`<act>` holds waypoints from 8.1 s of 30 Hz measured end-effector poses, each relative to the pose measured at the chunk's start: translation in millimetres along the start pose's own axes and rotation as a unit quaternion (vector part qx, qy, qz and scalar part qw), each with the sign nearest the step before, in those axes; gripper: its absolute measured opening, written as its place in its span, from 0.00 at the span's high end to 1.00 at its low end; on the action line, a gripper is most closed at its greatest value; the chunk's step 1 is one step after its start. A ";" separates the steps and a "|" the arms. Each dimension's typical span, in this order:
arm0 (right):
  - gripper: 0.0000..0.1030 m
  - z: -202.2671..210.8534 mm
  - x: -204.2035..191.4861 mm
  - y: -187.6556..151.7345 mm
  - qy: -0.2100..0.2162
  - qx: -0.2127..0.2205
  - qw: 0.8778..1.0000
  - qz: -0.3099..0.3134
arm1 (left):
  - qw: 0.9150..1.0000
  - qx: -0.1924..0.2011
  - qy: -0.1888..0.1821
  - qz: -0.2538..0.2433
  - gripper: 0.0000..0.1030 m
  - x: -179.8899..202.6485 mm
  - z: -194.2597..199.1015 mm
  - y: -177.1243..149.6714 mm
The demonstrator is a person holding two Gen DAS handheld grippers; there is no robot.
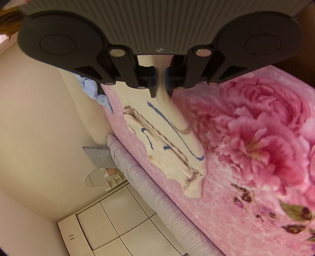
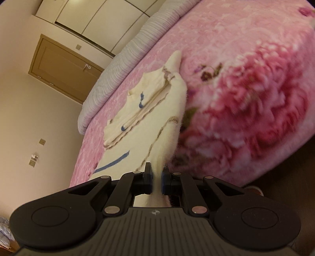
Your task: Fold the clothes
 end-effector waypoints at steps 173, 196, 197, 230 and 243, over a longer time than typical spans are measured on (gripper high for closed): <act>0.35 -168.3 -47.4 87.4 -0.294 0.090 0.947 0.089 | 0.928 -0.111 0.276 -0.227 0.66 34.3 -240.3 102.9; 0.17 -91.6 -112.0 -7.0 -0.239 0.090 0.952 0.170 | 0.894 -0.048 0.294 -0.334 0.47 168.4 -137.4 37.8; 0.17 -89.7 -112.4 -8.0 -0.236 0.090 0.952 0.171 | 0.894 -0.046 0.294 -0.334 0.46 169.7 -135.0 36.4; 0.34 -209.8 0.2 91.1 -0.035 0.166 0.954 -0.247 | 0.973 0.023 0.189 0.132 0.45 -64.4 -238.7 124.9; 0.91 -201.7 10.5 106.1 -0.006 0.198 0.953 -0.231 | 0.983 0.026 0.181 -0.008 0.93 -37.9 -243.3 137.5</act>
Point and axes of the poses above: each gripper's, at about its wrist camera, not at the fingertips, and z roughly against the way its jaws point, x to its right, y to its top, the point moved 1 cm from there along -z, roughly the way its jaws point, and after that the axes turned 8 degrees about -z, right-handed, at the moved point
